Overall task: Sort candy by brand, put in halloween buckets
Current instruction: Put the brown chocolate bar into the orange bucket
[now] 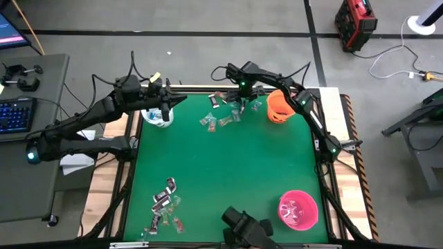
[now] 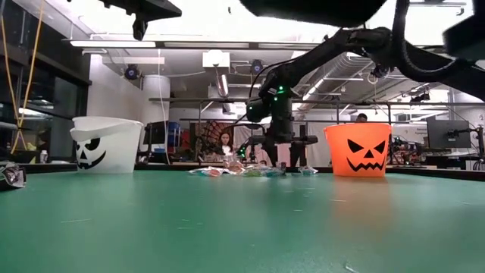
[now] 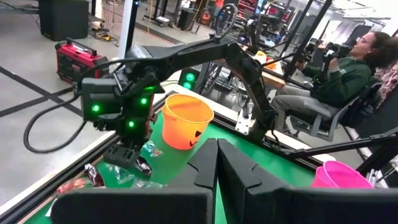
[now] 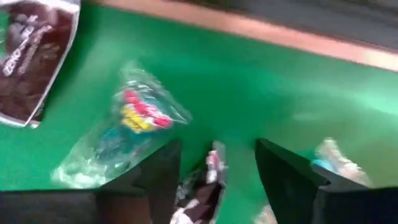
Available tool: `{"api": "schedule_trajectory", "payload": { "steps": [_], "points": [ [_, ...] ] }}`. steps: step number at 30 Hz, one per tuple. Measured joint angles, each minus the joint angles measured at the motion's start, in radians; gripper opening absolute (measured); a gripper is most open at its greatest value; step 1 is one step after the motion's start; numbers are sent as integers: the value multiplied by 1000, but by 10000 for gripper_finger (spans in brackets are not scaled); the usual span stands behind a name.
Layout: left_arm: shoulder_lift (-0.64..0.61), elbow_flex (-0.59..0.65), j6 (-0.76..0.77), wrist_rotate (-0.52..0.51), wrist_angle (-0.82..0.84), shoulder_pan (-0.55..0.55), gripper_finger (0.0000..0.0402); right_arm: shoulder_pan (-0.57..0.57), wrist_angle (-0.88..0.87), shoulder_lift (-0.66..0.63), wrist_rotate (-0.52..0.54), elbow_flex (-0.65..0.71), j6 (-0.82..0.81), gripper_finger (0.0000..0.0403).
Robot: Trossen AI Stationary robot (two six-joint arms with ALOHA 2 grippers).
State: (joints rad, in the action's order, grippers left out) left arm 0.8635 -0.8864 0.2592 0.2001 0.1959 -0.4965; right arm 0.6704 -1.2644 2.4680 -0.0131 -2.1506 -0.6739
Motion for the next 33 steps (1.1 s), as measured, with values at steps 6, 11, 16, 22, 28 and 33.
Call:
{"api": "schedule_trajectory", "payload": {
  "steps": [6,11,16,22,28,33],
  "points": [
    [0,0,-19,-2,4,0,0,-14,5,-1,-1,-8,80,58],
    [0,0,-34,-3,4,-1,0,-19,-22,-49,6,-48,151,23],
    [0,0,-35,-5,4,-1,0,-16,-45,-156,34,-77,225,8],
    [0,0,-35,-18,3,-1,0,-30,-157,-370,253,-35,285,14],
    [0,0,-35,-72,3,-1,0,-16,-166,-607,388,280,213,8],
    [0,0,-35,-74,3,-1,0,37,26,-832,385,657,123,11]
  ]
}}
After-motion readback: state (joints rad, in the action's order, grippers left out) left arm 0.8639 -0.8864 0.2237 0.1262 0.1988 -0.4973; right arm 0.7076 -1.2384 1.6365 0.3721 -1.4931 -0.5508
